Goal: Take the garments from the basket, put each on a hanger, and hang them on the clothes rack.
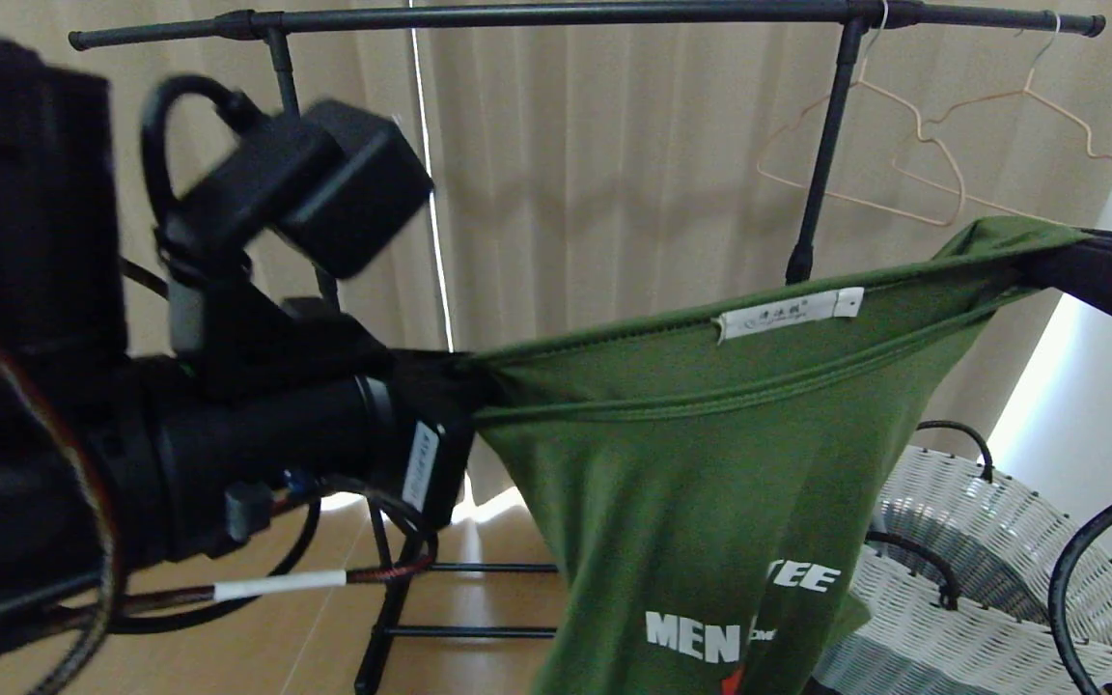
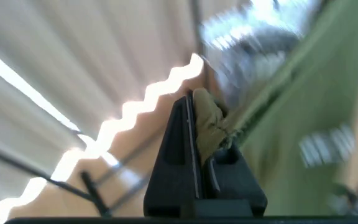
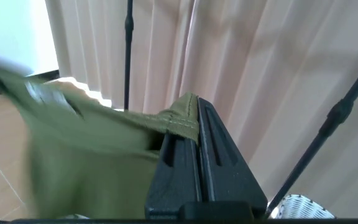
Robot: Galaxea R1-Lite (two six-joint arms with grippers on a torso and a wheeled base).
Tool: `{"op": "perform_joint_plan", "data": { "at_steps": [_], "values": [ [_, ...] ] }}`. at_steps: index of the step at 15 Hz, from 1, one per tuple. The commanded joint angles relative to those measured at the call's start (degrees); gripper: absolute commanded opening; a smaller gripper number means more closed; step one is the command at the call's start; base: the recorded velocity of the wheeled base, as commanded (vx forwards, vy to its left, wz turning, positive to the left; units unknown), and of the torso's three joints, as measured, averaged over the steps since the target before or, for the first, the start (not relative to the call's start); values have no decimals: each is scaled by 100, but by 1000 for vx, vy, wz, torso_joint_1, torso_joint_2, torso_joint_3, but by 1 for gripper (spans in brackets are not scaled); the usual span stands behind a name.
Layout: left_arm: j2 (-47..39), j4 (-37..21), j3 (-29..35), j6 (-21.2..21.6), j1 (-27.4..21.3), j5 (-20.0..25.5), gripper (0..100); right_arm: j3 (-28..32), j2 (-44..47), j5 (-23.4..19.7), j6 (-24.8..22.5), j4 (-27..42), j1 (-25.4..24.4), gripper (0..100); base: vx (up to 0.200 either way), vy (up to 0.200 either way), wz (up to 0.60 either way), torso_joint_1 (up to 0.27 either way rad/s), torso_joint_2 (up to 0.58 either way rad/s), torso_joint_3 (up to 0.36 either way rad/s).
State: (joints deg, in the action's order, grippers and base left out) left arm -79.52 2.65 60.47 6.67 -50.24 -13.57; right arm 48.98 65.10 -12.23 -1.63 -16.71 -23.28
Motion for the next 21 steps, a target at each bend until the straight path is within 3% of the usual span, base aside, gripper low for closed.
{"op": "perform_joint_plan", "data": {
  "at_steps": [1,4,7,8,15,18,21],
  "values": [
    [165,-124,554,1,119,-120,0,68,38,1,-4,-34,-1,0,0,0,0,0,0,0],
    [-169,-265,1152,45,260,-208,0,103,302,-8,-4,-464,-1,0,0,0,0,0,0,0],
    [-239,-1425,1371,449,462,-840,0,112,601,-8,5,-798,-1,0,0,0,0,0,0,0],
    [-239,-1425,1424,449,480,-928,0,182,697,-8,5,-913,-1,0,0,0,0,0,0,0],
    [-433,-862,1275,432,664,-928,0,569,1102,1,5,-1001,-1,0,0,0,0,0,0,0],
    [-389,-484,1002,449,656,-920,0,569,847,19,23,-965,-1,0,0,0,0,0,0,0],
    [-486,-45,1134,449,656,-884,0,569,583,36,75,-798,-1,0,0,0,0,0,0,0]
  ]
}}
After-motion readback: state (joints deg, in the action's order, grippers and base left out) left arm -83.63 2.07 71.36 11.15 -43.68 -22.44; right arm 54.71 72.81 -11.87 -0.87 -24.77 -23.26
